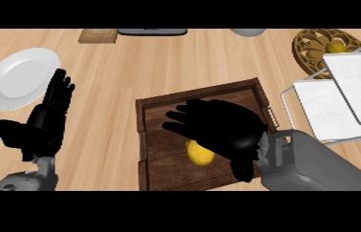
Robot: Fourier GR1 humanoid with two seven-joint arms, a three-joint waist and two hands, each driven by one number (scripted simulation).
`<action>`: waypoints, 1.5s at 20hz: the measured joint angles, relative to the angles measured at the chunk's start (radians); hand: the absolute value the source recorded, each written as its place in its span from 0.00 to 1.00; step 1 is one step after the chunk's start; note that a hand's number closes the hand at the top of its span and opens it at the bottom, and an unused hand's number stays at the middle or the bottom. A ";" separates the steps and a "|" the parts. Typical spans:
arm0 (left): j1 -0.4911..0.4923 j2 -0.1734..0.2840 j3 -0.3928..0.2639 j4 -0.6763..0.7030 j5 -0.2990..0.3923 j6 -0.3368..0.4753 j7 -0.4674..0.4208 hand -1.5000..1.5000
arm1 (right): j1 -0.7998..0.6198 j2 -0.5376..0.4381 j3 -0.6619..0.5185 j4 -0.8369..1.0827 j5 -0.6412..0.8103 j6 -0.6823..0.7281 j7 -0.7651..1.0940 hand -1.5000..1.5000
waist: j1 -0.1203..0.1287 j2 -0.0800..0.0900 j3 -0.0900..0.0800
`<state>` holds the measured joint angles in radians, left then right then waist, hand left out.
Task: Pick the bell pepper from the tray and place it in the tiered shelf
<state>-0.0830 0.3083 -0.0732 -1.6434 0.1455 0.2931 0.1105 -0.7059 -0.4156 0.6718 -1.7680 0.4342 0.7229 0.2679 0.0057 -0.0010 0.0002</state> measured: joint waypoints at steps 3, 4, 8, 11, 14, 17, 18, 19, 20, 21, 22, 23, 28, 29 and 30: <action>0.006 0.003 0.004 -0.009 0.001 -0.015 0.001 0.50 | -0.006 -0.013 0.036 0.044 0.104 -0.016 -0.020 0.00 | 0.003 0.001 0.000; 0.012 0.001 0.002 -0.016 -0.005 -0.015 0.003 0.50 | -0.004 -0.012 0.047 0.055 0.137 -0.023 -0.022 0.00 | 0.003 0.001 0.000; -0.020 -0.010 0.019 0.001 -0.013 -0.020 0.023 0.50 | 0.032 0.021 0.055 0.079 0.235 -0.036 -0.022 0.00 | -0.001 0.001 0.000; -0.006 -0.020 0.027 0.000 -0.020 -0.038 0.010 0.50 | 0.054 0.039 0.039 0.118 0.293 -0.051 -0.072 0.00 | -0.001 0.001 0.000; 0.008 -0.017 0.039 -0.027 -0.024 -0.050 0.027 0.50 | 0.078 0.034 0.023 0.163 0.345 -0.080 -0.141 0.00 | 0.000 0.001 0.000; 0.009 -0.030 0.047 -0.018 -0.035 -0.057 0.023 0.50 | 0.109 0.031 0.011 0.219 0.399 -0.128 -0.219 0.00 | -0.001 0.001 0.000; 0.011 -0.034 0.048 -0.022 -0.040 -0.060 0.025 0.50 | 0.118 0.035 0.006 0.227 0.419 -0.130 -0.234 0.00 | -0.001 0.001 0.000; 0.018 -0.035 0.056 -0.023 -0.039 -0.068 0.019 0.50 | 0.113 0.047 -0.004 0.240 0.433 -0.120 -0.241 0.00 | -0.001 0.001 0.000; 0.015 -0.035 0.059 -0.032 -0.042 -0.069 0.031 0.50 | 0.114 0.052 -0.009 0.264 0.452 -0.128 -0.260 0.00 | 0.000 0.001 0.000; 0.008 -0.040 0.060 -0.036 -0.048 -0.067 0.041 0.50 | 0.114 0.066 -0.012 0.279 0.469 -0.128 -0.270 0.00 | -0.001 0.001 0.000; 0.019 -0.044 0.066 -0.036 -0.047 -0.075 0.027 0.50 | 0.124 0.077 -0.015 0.284 0.487 -0.132 -0.274 0.00 | -0.001 0.001 0.000; 0.012 -0.043 0.075 -0.033 -0.047 -0.081 0.034 0.50 | 0.126 0.084 -0.024 0.291 0.503 -0.131 -0.285 0.00 | -0.001 0.001 0.000; 0.019 -0.062 0.082 -0.048 -0.062 -0.090 0.039 0.50 | 0.155 0.106 -0.053 0.341 0.561 -0.173 -0.366 0.00 | -0.001 0.001 0.000; 0.027 -0.071 0.075 -0.054 -0.075 -0.085 0.040 0.50 | 0.159 0.112 -0.061 0.350 0.572 -0.178 -0.380 0.00 | -0.001 0.001 0.000; 0.005 -0.073 0.080 -0.040 -0.078 -0.086 0.047 0.50 | 0.154 0.122 -0.069 0.370 0.581 -0.186 -0.397 0.00 | -0.001 0.001 0.000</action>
<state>-0.0780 0.2356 0.0065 -1.6833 0.0679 0.2071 0.1576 -0.5517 -0.2938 0.6029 -1.3980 1.0152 0.5368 -0.1296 0.0043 0.0003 0.0000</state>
